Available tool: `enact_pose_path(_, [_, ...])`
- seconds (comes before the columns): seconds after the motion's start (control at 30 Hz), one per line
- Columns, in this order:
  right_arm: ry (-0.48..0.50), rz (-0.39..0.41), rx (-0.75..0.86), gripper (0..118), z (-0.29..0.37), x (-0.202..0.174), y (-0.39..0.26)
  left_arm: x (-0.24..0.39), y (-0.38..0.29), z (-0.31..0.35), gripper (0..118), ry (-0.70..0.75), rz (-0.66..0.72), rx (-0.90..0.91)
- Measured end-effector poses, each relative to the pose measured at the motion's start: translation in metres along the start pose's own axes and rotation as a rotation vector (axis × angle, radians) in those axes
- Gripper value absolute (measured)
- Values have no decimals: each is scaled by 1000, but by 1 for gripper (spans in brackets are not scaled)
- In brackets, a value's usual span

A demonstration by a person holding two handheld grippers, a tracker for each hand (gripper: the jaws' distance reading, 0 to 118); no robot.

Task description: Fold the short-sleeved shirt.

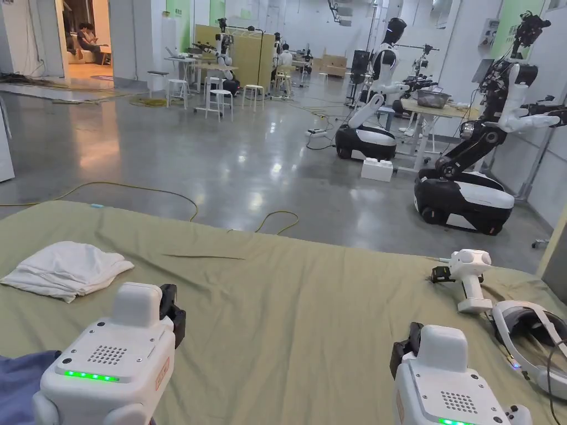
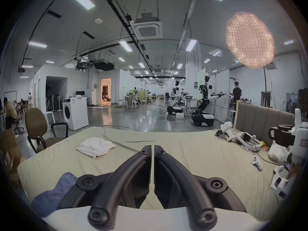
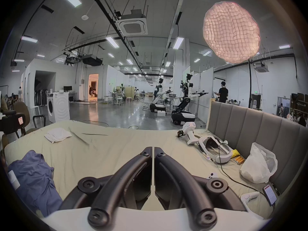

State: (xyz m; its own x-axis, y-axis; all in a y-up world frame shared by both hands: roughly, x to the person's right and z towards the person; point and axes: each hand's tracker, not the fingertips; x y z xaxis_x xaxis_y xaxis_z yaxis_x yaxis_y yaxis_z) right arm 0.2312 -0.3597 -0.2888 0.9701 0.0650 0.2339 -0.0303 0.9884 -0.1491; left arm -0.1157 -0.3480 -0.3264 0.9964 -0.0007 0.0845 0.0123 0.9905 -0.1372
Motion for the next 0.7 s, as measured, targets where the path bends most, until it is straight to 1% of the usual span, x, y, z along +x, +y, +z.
enact_pose_path(0.03, [1,0,-5,3,-1,1,1,0,1,0,4,-13,-3,-4])
enact_pose_path(0.07, [6,-17,-7,3,-1,3,2,-2,2,-1,4,-45,17,-15])
enact_pose_path(0.17, [14,-226,-24,3,0,17,8,-13,6,-1,4,-133,223,-48])
enact_pose_path(0.23, [13,-366,-20,3,-1,27,10,-25,3,-5,4,-137,380,-33])
enact_pose_path(0.27, [12,-414,-15,3,-1,31,11,-27,2,-5,4,-122,415,-25])
enact_pose_path(0.3, [6,-440,-15,3,-1,33,12,-26,3,-5,4,-85,410,-20])
enact_pose_path(0.33, [-2,-425,-17,3,-2,34,14,-23,5,-4,4,-55,353,-18])
enact_pose_path(0.37, [-4,-401,-14,3,-2,32,16,-19,5,-5,4,-39,265,-22])
enact_pose_path(0.4, [1,-301,-6,3,-2,28,19,-13,8,-7,4,-23,130,-36])
enact_pose_path(0.43, [9,-171,7,3,-2,22,21,-6,9,-8,4,-12,-5,-48])
enact_pose_path(0.47, [13,-41,13,3,-3,15,23,4,9,-10,4,0,-194,-58])
enact_pose_path(0.53, [22,303,56,3,-2,-3,22,21,3,-11,4,31,-530,-68])
enact_pose_path(0.57, [22,496,76,3,-2,-11,18,28,-3,-12,4,45,-695,-68])
enact_pose_path(0.63, [8,827,96,3,-4,-22,6,38,-14,-9,4,78,-945,-46])
enact_pose_path(0.67, [0,972,107,3,-5,-26,-1,41,-20,-9,4,94,-1053,-27])
enact_pose_path(0.7, [-13,1077,117,3,-6,-27,-6,42,-24,-8,4,100,-1124,-14])
